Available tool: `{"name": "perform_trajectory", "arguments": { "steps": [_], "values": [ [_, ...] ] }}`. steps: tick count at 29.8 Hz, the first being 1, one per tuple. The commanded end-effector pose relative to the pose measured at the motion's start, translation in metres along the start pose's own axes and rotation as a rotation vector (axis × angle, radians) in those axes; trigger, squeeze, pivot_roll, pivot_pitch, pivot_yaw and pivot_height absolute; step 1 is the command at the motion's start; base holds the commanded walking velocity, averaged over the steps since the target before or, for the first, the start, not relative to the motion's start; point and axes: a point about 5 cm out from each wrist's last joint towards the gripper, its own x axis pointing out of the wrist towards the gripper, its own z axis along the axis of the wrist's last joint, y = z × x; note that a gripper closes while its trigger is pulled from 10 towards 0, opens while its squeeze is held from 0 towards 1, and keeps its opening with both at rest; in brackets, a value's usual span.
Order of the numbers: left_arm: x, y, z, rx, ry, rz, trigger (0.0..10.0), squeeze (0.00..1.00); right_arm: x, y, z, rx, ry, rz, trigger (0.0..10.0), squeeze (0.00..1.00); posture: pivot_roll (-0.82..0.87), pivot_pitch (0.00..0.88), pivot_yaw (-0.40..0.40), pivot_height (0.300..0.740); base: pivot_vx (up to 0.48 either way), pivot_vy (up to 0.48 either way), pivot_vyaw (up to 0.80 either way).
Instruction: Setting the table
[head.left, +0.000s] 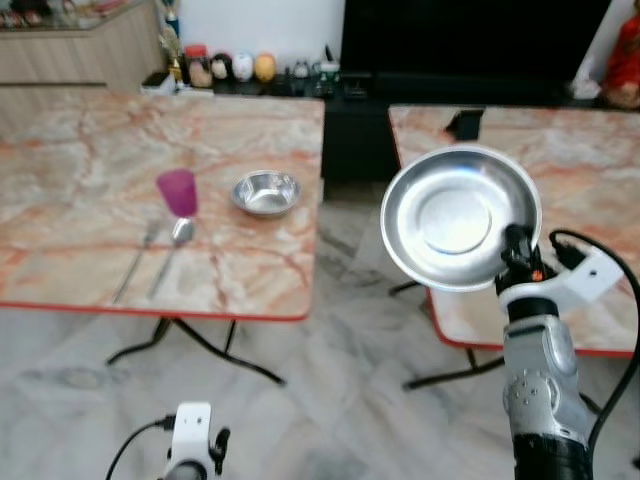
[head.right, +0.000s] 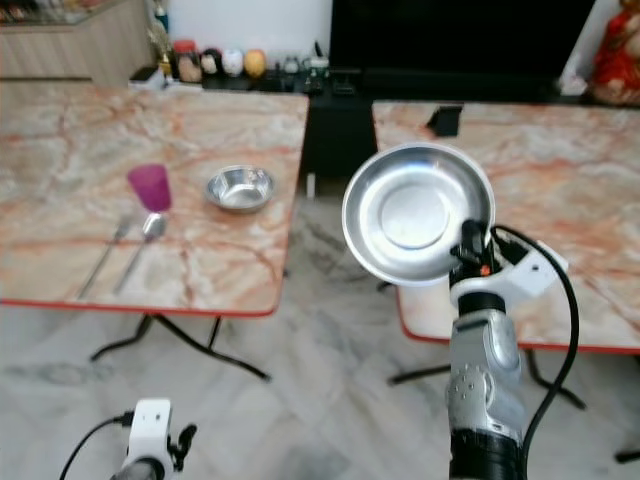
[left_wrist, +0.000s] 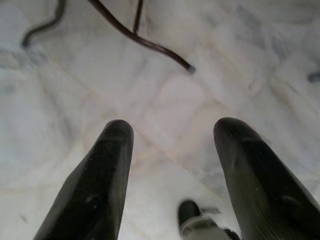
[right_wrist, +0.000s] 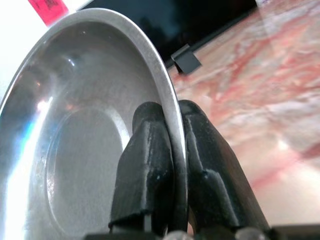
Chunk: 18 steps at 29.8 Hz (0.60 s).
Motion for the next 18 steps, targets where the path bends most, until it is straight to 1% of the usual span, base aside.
{"name": "perform_trajectory", "arguments": {
  "steps": [1, 18],
  "values": [
    [0.0004, 0.0005, 0.0009, 0.007, -0.001, 0.001, 10.0, 0.00, 0.0040, 0.0068, 0.0071, -0.010, -0.028, 0.025, 10.0, 0.00, -0.12, 0.023, -0.022, 0.736, 0.000, -0.480, 0.00],
    [0.0003, 0.0013, 0.0012, 0.010, -0.005, 0.004, 10.0, 0.00, 0.0049, 0.0073, 0.0055, -0.012, -0.021, 0.024, 10.0, 0.00, -0.11, 0.018, -0.024, 0.736, 0.000, -0.480, 0.00]
  ]
}}
